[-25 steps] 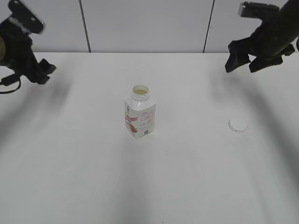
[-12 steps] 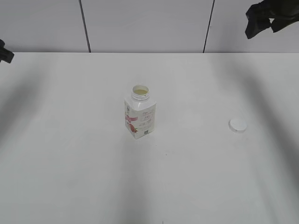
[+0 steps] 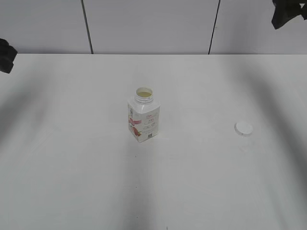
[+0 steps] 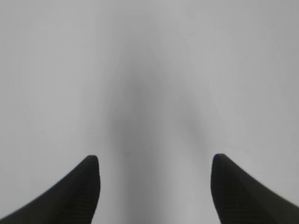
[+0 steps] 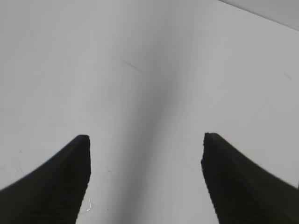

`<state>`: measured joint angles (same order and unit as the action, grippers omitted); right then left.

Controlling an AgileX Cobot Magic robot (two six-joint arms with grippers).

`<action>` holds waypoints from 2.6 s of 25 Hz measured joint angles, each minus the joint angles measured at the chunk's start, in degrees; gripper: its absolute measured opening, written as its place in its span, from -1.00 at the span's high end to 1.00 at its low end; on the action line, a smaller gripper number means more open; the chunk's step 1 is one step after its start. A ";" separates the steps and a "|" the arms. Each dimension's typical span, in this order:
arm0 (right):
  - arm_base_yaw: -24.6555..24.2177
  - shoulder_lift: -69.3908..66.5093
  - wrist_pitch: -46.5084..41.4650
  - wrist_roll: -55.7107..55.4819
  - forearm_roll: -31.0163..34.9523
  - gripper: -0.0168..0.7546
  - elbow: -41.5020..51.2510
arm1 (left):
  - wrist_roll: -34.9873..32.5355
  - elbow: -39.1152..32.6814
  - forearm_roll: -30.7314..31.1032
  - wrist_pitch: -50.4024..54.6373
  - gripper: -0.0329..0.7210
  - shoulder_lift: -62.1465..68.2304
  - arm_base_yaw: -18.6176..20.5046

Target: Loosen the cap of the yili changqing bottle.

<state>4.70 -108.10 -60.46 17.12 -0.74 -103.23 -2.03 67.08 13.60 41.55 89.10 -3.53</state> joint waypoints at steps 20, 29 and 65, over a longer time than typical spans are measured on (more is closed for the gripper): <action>-2.55 15.95 -8.86 -3.36 2.56 -0.56 8.23 | -5.28 3.56 -15.45 23.75 -0.32 -0.71 4.62; -2.57 25.73 -9.03 -4.30 7.22 -0.56 22.43 | -5.28 -5.57 -17.84 22.39 -0.32 -10.94 4.62; -2.57 78.45 -5.62 -7.11 7.77 -0.56 64.89 | -6.29 -38.69 -25.20 3.33 -0.32 -49.57 4.62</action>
<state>2.13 -29.65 -66.08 10.01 7.04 -38.34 -8.32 28.39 -11.60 44.88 39.53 1.10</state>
